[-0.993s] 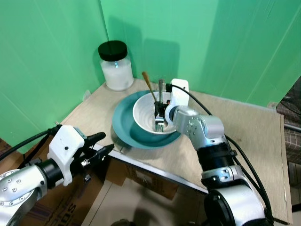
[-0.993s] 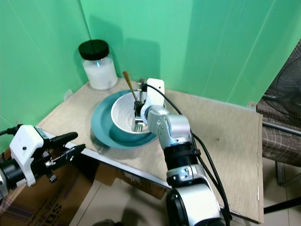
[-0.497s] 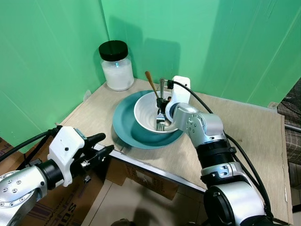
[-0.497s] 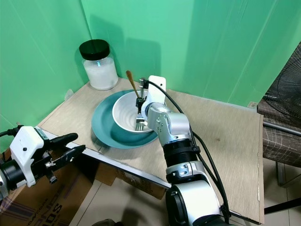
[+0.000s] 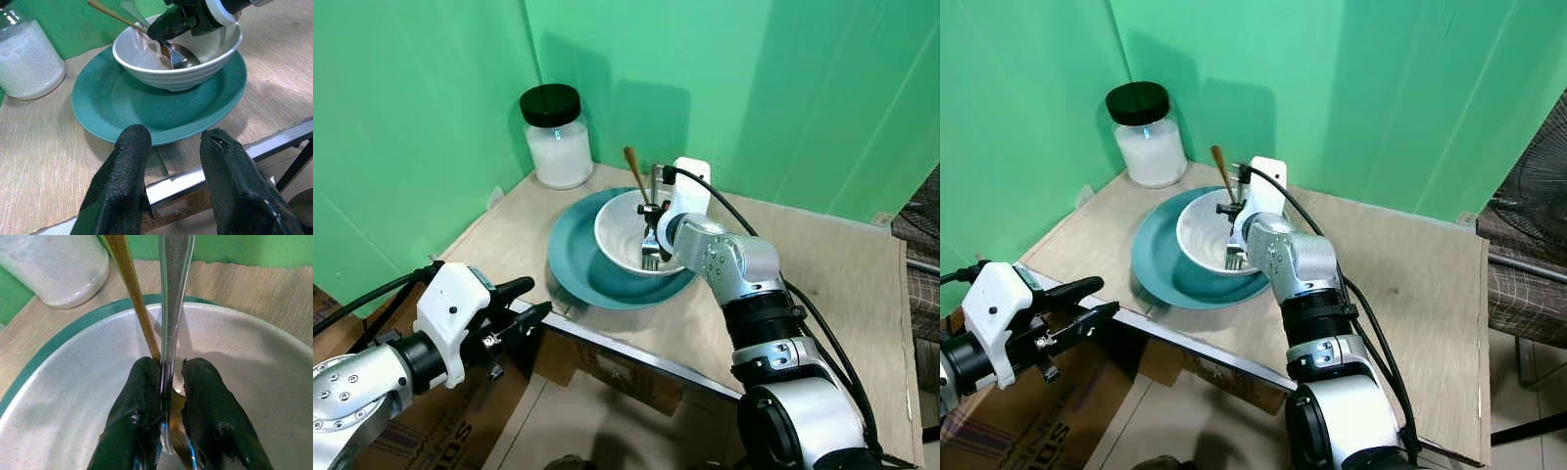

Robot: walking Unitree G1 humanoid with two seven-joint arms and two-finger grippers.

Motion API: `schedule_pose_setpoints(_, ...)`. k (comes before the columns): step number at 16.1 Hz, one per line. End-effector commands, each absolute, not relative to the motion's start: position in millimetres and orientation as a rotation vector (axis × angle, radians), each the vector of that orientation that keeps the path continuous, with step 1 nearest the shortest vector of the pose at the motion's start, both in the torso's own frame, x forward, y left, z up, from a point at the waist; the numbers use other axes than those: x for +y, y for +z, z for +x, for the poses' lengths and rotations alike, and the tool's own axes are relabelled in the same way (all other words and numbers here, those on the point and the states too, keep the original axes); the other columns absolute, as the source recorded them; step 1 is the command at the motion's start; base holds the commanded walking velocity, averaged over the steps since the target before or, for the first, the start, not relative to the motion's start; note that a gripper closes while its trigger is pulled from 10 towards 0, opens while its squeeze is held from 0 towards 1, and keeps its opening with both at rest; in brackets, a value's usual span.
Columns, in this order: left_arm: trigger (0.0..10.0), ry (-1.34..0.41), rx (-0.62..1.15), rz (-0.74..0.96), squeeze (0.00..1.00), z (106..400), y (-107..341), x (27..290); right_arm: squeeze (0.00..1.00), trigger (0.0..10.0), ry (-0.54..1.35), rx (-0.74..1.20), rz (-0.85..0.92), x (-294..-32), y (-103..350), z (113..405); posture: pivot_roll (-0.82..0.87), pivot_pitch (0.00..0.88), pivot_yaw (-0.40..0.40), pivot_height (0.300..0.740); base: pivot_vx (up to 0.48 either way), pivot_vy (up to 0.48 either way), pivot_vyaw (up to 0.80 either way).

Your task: Setting the table

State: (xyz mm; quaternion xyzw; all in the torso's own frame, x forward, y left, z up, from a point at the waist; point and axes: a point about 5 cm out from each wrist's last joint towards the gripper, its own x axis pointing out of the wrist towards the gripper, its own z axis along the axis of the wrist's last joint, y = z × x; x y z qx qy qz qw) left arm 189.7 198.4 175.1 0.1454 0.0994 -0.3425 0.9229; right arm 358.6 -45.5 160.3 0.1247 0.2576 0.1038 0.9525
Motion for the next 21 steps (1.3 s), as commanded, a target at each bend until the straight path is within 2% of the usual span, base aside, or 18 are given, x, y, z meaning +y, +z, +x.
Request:
schedule_pose_setpoints(1, 10.0, -0.705, 0.208, 0.32, 0.0, 190.1, 176.0, 198.7, 0.0, 0.0, 0.292, 0.536, 0.299, -14.0, 167.2, 352.1, 0.02, 0.059, 0.077, 0.74, 0.0, 0.0, 0.0)
schedule_pose_setpoints(10, 10.0, -0.704, 0.207, 0.321, 0.0, 190.3, 176.3, 199.1, 0.0, 0.0, 0.292, 0.523, 0.319, -17.7, 173.9, 351.6, 0.02, 0.059, 0.078, 0.74, 0.0, 0.0, 0.0)
schedule_pose_setpoints(16, 10.0, -0.703, 0.209, 0.327, 0.0, 189.8, 176.1, 200.1, 0.0, 0.0, 0.303, 0.457, 0.333, -35.7, 195.8, 344.4, 0.02, 0.058, 0.078, 0.74, 0.0, 0.0, 0.0)
schedule_pose_setpoints(21, 10.0, -0.703, 0.209, 0.327, 0.0, 189.8, 176.1, 200.1, 0.0, 0.0, 0.303, 0.457, 0.333, -35.7, 195.8, 344.4, 0.02, 0.058, 0.078, 0.74, 0.0, 0.0, 0.0)
